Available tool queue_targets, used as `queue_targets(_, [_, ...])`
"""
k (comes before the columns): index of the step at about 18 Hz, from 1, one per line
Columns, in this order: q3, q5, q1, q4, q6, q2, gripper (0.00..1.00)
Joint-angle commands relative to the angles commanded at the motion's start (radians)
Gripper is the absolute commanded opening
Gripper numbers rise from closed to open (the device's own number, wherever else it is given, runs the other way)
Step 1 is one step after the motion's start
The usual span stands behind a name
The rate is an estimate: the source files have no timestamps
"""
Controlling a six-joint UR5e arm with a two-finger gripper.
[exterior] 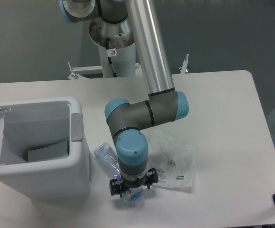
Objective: Place the trash in the trash can
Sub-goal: 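Close the gripper around the bottle's middle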
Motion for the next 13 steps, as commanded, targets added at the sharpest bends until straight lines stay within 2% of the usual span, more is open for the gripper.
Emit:
queue_targets(4, [-0.008, 0.014, -0.009, -0.002, 0.003, 0.005, 0.86])
queue_targets(8, [-0.009, 0.017, -0.014, -0.002, 0.003, 0.006, 0.85])
queue_targets(13, [-0.009, 0.020, -0.014, -0.003, 0.003, 0.008, 0.79])
